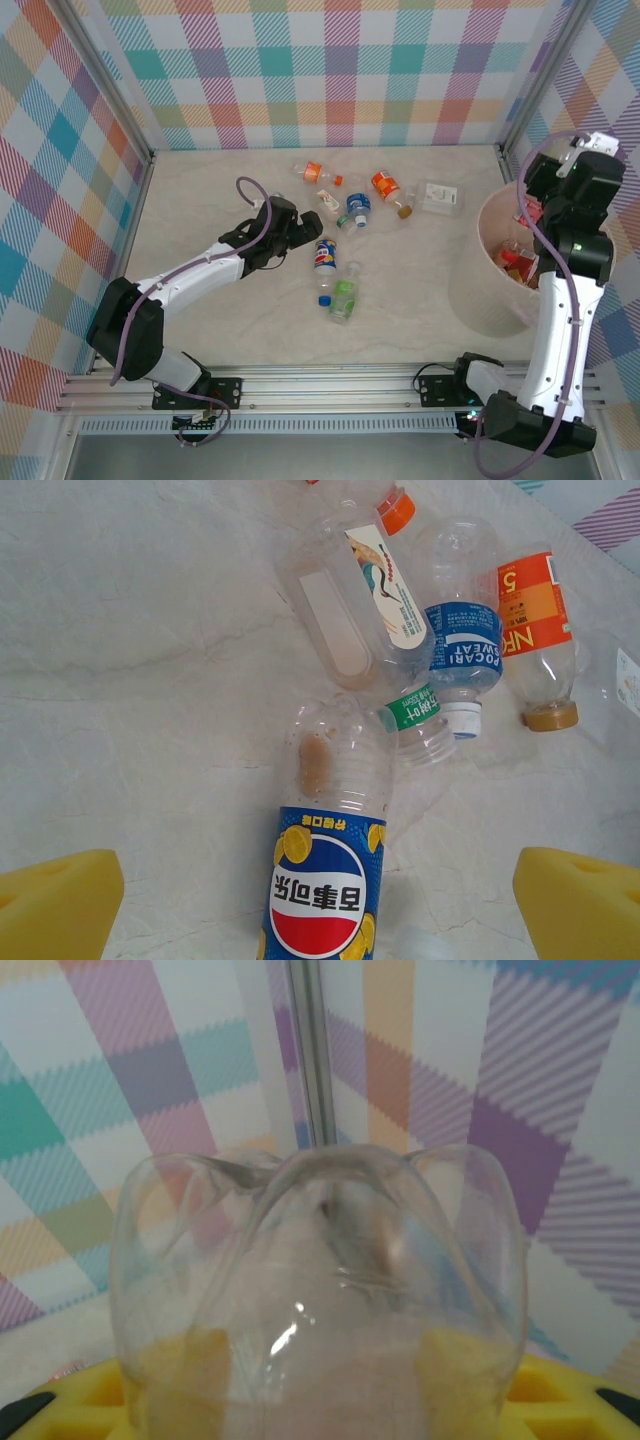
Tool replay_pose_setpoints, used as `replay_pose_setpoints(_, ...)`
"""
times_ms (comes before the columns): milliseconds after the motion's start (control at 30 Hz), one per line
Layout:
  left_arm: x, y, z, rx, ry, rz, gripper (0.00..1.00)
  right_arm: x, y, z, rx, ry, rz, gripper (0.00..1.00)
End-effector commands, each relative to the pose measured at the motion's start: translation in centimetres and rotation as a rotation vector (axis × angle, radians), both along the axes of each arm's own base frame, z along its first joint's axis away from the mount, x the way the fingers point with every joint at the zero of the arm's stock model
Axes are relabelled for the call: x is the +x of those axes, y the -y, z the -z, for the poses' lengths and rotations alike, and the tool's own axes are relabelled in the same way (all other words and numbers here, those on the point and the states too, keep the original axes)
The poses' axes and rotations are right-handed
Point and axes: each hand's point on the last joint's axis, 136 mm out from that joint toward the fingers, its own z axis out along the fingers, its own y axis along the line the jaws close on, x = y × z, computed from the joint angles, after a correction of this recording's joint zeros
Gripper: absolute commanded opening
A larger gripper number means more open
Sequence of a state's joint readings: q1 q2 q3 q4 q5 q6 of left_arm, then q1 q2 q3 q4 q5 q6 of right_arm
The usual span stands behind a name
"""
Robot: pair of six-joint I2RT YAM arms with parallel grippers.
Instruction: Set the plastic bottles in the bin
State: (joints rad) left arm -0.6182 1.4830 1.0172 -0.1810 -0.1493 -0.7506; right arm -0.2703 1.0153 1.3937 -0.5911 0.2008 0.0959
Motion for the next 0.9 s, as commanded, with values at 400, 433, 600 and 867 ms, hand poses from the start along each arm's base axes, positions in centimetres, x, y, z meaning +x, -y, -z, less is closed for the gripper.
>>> replay_pose_setpoints(400,0.7,0.3,0.1,0.008,-0.009,0.019,1.0,1.0,-3.8,7.9,0.083,-0.011,-0.222,0.57)
replay_pose_setpoints(433,0.7,0.4,0.1,0.007,-0.01,0.02,1.0,1.0,-3.9,8.4,0.09,-0.012,-0.227,0.58)
replay_pose_setpoints(600,0.7,0.4,0.3,0.011,-0.017,0.021,1.0,1.1,-4.1,9.6,0.11,-0.027,-0.238,0.67)
replay_pose_setpoints(867,0.8,0.5,0.5,0.009,-0.024,0.018,1.0,0.8,-4.8,8.4,0.131,-0.004,-0.267,0.77)
